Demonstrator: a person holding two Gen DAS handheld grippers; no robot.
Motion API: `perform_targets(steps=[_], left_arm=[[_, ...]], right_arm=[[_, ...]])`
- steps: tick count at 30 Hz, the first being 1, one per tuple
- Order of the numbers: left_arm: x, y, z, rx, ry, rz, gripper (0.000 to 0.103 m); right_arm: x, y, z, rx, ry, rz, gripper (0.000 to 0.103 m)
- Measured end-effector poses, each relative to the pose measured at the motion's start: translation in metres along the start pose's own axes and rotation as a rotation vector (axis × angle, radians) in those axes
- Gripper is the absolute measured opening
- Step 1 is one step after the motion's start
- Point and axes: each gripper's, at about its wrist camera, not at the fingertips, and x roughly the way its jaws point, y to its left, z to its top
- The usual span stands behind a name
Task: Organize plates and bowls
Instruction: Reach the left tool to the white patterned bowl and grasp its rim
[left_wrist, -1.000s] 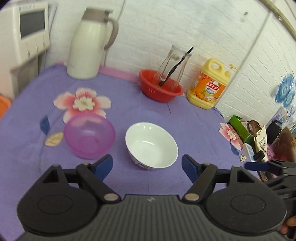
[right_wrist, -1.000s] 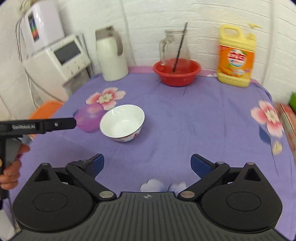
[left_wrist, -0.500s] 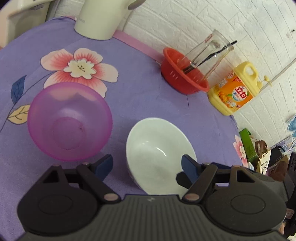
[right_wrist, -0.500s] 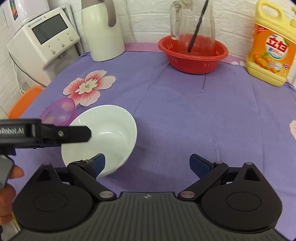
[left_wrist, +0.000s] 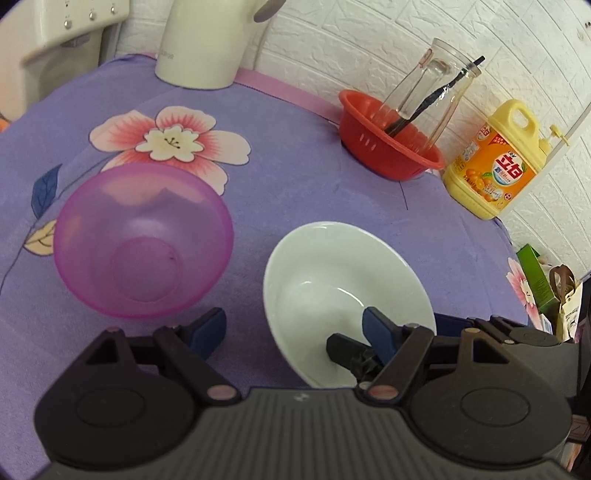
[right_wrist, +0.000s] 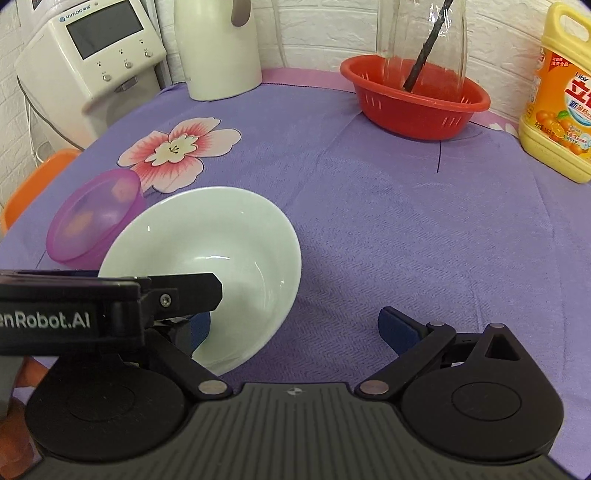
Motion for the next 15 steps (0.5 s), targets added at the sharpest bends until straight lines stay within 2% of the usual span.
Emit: perform_targets(steps=[8, 13, 15], left_arm=[[-0.0005, 0.0040, 0.0009, -0.001, 0.006, -0.002, 0.075], [-0.0007, 0.0045, 0.0020, -0.013, 0.012, -0.010, 0.074], [-0.0001, 0.0065, 0.0037, -0.024, 0.021, -0.029, 0.073]], right_arm=[[0.0016, 0.0020, -0.0041, -0.001, -0.031, -0.005, 0.103], [0.0022, 0.0030, 0.0014, 0.011, 0.005, -0.013, 0.103], [-0.0032, 0.0085, -0.0004, -0.001, -0.022, -0.007, 0.103]])
